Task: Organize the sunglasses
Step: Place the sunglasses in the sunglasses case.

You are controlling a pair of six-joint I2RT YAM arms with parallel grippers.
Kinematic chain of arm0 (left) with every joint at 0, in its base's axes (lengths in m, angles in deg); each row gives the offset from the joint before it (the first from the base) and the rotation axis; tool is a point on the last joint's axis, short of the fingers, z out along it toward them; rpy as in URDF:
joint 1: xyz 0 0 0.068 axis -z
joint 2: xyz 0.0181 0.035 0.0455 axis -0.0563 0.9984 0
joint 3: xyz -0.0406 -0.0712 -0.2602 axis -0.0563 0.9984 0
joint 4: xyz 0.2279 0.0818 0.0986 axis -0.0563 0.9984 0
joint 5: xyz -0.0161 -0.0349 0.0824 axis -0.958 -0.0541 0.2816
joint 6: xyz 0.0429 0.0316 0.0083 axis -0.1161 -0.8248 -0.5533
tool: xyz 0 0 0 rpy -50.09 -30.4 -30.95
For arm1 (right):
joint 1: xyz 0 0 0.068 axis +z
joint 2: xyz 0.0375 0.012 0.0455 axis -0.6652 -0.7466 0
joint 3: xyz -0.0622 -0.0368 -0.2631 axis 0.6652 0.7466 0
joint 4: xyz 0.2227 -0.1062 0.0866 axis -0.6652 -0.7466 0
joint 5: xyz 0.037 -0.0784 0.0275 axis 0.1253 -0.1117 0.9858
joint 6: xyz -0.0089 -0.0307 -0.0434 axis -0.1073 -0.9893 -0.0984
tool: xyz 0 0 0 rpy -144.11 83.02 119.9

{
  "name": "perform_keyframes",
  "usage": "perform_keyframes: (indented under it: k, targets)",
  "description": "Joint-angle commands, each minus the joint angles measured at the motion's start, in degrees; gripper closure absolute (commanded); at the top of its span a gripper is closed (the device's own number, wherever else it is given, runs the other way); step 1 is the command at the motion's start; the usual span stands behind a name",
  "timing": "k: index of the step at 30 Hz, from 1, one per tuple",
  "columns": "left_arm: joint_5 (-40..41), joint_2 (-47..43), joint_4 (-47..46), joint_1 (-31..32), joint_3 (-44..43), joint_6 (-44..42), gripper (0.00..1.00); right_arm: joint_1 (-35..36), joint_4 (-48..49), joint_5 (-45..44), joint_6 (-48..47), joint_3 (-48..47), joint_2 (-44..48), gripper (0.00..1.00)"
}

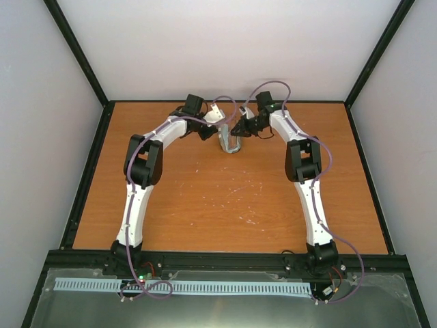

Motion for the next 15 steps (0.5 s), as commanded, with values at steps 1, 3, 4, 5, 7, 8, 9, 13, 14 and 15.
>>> perform_keyframes:
  k: [1,3,4,5,7,8,9,13,14,15]
  targets:
    - [-1.00,0.03,0.48,-0.32,-5.58,0.96,0.83,0.33,-2.79,1.91,0.54,-1.60,-1.84,0.96]
    - [-1.27,-0.05,0.54,-0.32,-5.97,1.37,0.83,0.40,-2.73,2.49,0.97,-1.53,-2.39,0.95]
    - [-1.38,-0.17,0.57,-0.32,-6.02,1.53,0.83,0.36,-2.56,2.62,1.43,-1.48,-2.63,0.95]
    - [-1.46,-0.22,0.46,-0.34,-6.03,1.65,0.83,0.35,-2.44,2.63,1.67,-1.47,-2.79,0.95]
    - [-1.71,-0.41,0.37,-0.32,-6.03,1.91,0.83,0.34,-2.47,2.11,2.10,-1.55,-3.06,0.94]
    - [-1.80,-0.48,0.32,-0.32,-6.03,2.08,0.83,0.32,-2.61,1.85,2.27,-1.58,-3.09,0.93]
    - [-1.88,-0.57,0.20,-0.30,-6.03,2.19,0.83,0.28,-2.86,1.31,2.51,-1.56,-3.17,0.92]
    - [-2.37,-0.75,-0.23,-0.31,-6.27,2.91,0.83,0.16,-4.26,-0.53,3.03,-1.36,-2.95,0.92]
    - [-2.55,-0.76,-0.24,-0.26,-6.37,3.00,0.83,0.14,-4.34,-0.93,3.41,-1.20,-2.83,0.91]
    - [-2.66,-0.69,-0.26,-0.26,-6.50,3.10,0.83,0.03,-4.23,-1.59,3.92,-0.94,-2.68,0.91]
